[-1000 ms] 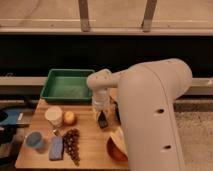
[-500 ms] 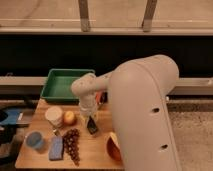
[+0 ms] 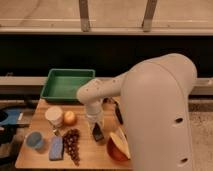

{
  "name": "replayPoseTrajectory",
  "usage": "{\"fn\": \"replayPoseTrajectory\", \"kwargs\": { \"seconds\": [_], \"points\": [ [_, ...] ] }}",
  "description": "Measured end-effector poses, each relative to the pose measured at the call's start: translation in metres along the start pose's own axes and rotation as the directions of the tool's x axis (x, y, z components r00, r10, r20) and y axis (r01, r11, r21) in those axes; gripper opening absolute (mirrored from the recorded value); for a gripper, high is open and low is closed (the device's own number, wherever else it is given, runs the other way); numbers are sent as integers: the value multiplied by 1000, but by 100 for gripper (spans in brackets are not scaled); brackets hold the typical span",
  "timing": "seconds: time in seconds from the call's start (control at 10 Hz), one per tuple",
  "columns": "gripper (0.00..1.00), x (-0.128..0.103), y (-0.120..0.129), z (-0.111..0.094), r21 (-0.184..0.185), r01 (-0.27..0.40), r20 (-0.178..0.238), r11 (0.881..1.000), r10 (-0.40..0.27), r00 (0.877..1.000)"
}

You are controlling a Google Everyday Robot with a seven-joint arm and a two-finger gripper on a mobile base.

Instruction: Wipe table surface with eraser

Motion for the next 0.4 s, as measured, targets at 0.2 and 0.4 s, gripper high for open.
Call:
{"fn": "replayPoseTrajectory", "kwargs": {
  "seconds": [0.2,0.4],
  "points": [
    [0,-6,-31,-7,-11,-64,18,998,65,998],
    [0,-17,-44,-15,-37,-67,34,997,68,997]
  ]
}}
